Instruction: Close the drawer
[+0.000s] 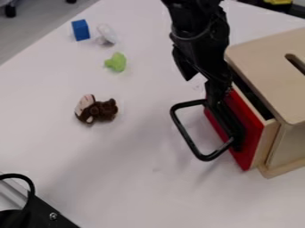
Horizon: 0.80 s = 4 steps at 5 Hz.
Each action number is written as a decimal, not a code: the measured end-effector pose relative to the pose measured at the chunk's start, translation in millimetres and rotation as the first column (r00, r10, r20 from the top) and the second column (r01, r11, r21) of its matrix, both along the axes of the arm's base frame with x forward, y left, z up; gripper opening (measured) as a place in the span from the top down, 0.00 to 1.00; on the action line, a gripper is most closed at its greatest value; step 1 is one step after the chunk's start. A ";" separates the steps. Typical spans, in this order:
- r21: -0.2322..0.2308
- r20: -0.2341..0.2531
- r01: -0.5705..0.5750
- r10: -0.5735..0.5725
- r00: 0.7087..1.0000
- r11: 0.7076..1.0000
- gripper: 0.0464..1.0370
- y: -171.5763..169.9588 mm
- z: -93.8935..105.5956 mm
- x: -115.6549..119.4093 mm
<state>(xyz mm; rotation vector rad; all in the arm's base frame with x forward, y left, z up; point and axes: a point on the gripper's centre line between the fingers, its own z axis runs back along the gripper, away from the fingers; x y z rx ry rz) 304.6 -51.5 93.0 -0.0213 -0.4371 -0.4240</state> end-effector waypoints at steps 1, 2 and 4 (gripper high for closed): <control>-0.014 0.006 -0.014 0.014 1.000 1.000 0.04 -10.6 -2.5 7.4; -0.020 0.004 -0.021 0.021 1.000 1.000 0.04 -21.0 -6.1 14.3; -0.008 0.006 -0.025 0.025 1.000 1.000 0.04 -20.6 -6.5 15.9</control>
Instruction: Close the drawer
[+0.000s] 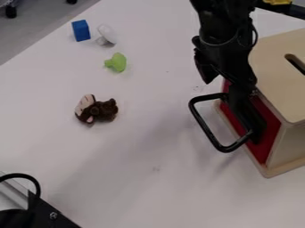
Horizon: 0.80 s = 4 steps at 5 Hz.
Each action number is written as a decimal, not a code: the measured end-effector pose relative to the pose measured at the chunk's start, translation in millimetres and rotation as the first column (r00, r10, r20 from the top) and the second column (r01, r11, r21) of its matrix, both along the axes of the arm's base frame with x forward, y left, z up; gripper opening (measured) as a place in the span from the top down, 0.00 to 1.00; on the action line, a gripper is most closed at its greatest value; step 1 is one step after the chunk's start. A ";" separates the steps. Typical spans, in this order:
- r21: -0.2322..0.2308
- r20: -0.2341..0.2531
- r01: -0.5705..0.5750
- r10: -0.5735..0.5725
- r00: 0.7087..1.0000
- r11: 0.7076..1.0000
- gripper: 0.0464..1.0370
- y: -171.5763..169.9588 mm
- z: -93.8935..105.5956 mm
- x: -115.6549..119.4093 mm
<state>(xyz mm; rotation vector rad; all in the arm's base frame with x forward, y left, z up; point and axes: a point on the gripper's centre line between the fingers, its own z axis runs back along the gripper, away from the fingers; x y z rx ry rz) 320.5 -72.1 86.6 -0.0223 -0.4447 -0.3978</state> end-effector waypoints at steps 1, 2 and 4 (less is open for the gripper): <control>0.011 0.052 -0.038 0.038 0.998 0.999 0.04 7.2 21.6 -5.0; 0.015 0.087 -0.077 0.076 0.993 0.997 0.04 19.1 45.3 -21.5; 0.017 0.135 -0.129 0.126 0.983 0.991 0.04 36.3 77.1 -36.9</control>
